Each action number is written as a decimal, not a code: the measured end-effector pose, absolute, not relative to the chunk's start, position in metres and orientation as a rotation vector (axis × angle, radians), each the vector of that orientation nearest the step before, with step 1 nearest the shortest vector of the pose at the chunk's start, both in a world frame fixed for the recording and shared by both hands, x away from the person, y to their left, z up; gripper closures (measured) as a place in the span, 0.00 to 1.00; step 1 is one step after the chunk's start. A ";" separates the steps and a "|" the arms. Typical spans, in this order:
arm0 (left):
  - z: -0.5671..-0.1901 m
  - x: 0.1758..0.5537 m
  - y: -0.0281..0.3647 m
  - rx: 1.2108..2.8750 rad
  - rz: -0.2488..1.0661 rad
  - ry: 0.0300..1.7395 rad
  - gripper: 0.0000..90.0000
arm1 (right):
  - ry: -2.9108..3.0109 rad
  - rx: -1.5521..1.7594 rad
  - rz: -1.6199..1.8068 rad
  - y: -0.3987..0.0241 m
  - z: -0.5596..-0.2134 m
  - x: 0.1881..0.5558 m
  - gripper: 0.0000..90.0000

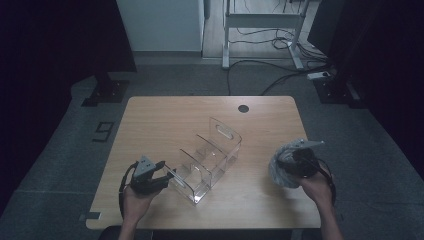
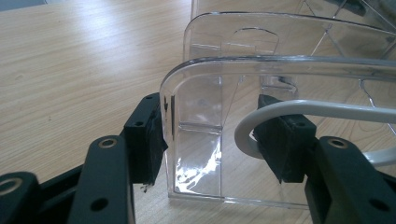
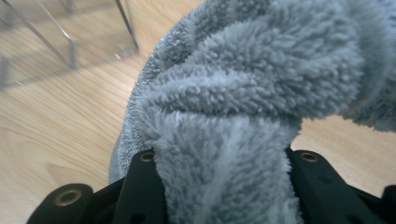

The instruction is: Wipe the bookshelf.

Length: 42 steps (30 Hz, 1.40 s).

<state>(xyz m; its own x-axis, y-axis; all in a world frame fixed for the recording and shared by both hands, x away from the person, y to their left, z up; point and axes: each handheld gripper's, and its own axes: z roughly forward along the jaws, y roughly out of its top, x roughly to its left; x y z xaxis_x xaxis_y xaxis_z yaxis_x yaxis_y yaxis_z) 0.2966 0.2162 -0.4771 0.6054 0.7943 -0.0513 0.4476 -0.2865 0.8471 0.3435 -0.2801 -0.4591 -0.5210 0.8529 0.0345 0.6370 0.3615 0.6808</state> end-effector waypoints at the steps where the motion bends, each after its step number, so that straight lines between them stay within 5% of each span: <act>1: -0.477 0.297 0.216 1.928 0.482 0.989 0.49 | 2.307 1.314 0.920 -0.280 -0.463 0.345 0.69; 19: -0.478 0.298 0.218 1.920 0.474 1.001 0.47 | 2.439 1.349 0.731 -0.281 -0.519 0.365 0.51; 36: -0.479 0.299 0.224 1.902 0.441 1.025 0.18 | 2.434 1.308 0.856 -0.285 -0.502 0.364 0.21; 42: -0.478 0.296 0.227 1.908 0.433 1.010 0.15 | 2.401 1.311 0.956 -0.288 -0.488 0.361 0.15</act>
<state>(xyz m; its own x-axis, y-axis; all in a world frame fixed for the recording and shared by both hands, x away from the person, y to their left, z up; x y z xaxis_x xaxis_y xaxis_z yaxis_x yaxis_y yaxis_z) 0.2962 0.2275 -0.4780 0.6038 0.7909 -0.0993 0.4735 -0.2556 0.8429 0.3612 -0.2879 -0.4881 -0.5673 0.8181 0.0940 0.6587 0.3823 0.6481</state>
